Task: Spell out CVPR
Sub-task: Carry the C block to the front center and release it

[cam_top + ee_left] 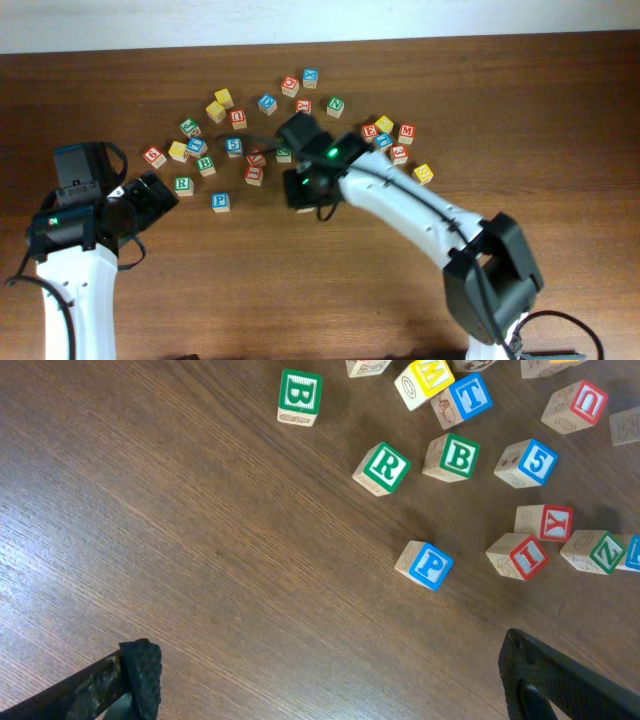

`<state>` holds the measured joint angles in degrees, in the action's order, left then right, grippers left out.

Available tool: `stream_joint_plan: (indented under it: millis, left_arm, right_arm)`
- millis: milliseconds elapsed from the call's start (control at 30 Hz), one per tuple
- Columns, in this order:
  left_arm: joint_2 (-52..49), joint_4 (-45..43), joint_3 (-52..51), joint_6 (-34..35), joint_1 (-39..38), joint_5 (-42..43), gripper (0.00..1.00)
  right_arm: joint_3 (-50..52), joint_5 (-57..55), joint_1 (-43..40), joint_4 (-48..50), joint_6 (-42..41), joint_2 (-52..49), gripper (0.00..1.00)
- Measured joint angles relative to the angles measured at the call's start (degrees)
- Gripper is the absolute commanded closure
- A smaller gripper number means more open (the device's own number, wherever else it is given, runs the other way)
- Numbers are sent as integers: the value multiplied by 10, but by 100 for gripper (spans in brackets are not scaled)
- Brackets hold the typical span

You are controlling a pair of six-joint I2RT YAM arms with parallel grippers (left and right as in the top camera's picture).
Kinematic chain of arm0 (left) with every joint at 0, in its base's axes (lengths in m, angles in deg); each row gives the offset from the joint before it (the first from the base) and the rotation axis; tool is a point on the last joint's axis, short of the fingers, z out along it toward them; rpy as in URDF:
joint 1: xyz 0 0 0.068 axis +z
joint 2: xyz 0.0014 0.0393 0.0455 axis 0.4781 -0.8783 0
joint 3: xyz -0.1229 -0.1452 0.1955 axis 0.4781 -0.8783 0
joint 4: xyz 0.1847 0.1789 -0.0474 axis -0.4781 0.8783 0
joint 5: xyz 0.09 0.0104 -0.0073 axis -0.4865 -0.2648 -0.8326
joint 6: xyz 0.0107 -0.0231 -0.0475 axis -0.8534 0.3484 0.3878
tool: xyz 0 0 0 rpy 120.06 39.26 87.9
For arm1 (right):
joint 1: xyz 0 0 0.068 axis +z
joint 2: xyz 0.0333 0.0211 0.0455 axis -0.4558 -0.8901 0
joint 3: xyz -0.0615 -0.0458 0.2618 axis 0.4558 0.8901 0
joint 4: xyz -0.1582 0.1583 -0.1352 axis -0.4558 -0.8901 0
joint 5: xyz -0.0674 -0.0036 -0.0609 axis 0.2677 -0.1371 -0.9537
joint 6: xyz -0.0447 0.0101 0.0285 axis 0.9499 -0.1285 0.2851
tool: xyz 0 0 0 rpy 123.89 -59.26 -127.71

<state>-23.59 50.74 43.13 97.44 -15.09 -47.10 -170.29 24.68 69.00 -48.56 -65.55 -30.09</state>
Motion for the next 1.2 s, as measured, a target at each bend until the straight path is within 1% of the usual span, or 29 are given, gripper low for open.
stream_joint_plan:
  millis: [67, 167, 267, 400, 633, 667, 700, 800, 833, 900, 933, 967, 1033, 1100, 1200]
  left_arm:
    - [0, 0, 0, 0, 0, 0, 1]
    - [0, 0, 0, 0, 0, 0, 1]
    - [0, 0, 0, 0, 0, 0, 1]
    - [0, 0, 0, 0, 0, 0, 1]
    - [0, 0, 0, 0, 0, 0, 1]
    - [0, 0, 0, 0, 0, 0, 1]
    - [0, 0, 0, 0, 0, 0, 1]
    - [0, 0, 0, 0, 0, 0, 1]
    - [0, 0, 0, 0, 0, 0, 1]
    - [0, 0, 0, 0, 0, 0, 1]
    - [0, 0, 0, 0, 0, 0, 1]
    - [0, 0, 0, 0, 0, 0, 1]
    - [0, 0, 0, 0, 0, 0, 1]
    - [0, 0, 0, 0, 0, 0, 1]
    - [0, 0, 0, 0, 0, 0, 1]
  right_arm:
    - [0, -26, 37, 18, -51, -26, 75]
    - [1, -54, 69, 24, -104, -69, 75]
    - [5, -87, 85, 37, -133, -92, 75]
    - [5, -120, 87, 49, -146, -96, 75]
    - [5, -136, 83, 70, -147, -118, 74]
    - [5, -136, 78, 69, -147, -123, 73]
    - [5, -136, 77, 69, -148, -123, 68]
    - [5, -136, 69, 71, -145, -123, 67]
    - [5, -136, 69, 71, -145, -123, 64]
    - [5, -136, 69, 72, -145, -123, 54]
    - [5, -136, 69, 73, -146, -123, 52]
    - [5, -136, 69, 74, -142, -123, 53]
    - [5, -136, 69, 75, -139, -123, 65]
    - [5, -134, 68, 74, -136, -123, 69]
    - [5, -127, 68, 74, -137, -123, 71]
